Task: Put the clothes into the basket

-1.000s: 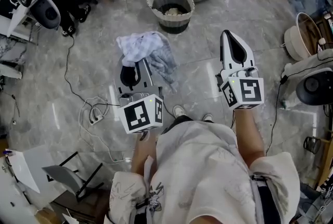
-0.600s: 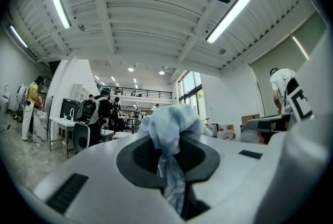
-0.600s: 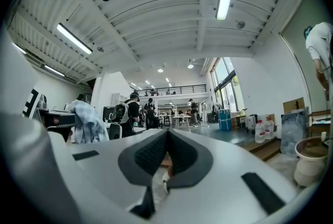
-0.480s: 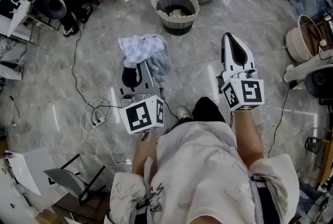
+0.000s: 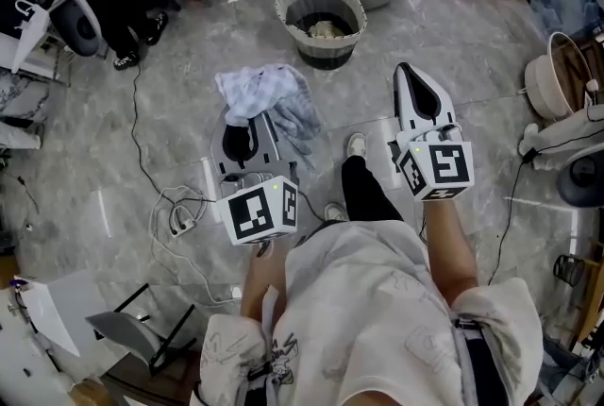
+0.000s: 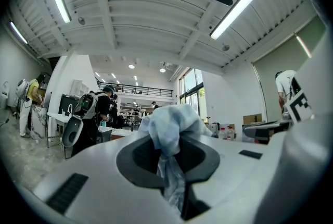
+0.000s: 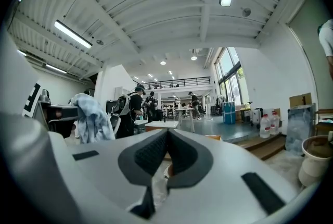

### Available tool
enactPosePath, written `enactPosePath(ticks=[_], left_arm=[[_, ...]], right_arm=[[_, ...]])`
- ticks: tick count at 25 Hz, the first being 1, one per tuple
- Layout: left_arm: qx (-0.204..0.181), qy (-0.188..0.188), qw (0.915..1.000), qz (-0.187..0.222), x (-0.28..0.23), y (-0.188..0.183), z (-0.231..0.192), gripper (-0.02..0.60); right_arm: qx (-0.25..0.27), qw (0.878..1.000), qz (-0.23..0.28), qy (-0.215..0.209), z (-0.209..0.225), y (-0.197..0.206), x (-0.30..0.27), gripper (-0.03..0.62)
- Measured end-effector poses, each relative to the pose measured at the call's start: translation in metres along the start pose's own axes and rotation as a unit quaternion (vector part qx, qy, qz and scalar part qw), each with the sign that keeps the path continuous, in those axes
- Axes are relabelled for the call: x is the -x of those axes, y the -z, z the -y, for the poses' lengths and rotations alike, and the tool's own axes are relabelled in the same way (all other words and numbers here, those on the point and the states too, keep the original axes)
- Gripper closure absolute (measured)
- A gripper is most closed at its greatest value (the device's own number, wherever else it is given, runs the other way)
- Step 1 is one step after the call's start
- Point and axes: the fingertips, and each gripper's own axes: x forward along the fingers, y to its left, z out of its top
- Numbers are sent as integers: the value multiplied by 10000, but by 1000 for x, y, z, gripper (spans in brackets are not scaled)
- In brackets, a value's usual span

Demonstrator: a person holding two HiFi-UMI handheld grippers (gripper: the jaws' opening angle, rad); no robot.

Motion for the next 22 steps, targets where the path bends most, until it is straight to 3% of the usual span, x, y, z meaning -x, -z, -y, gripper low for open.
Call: enactPosePath(ticks=[10,22], left_arm=[[-11,162,9999,-54,-116,12,15,529],[-62,62,10000,-11,-256,4,45,529]], right_arm=[[-225,9997,-122,-2,59,9,-102,606],[-157,9998,-62,-43,152,-6,-211,606]])
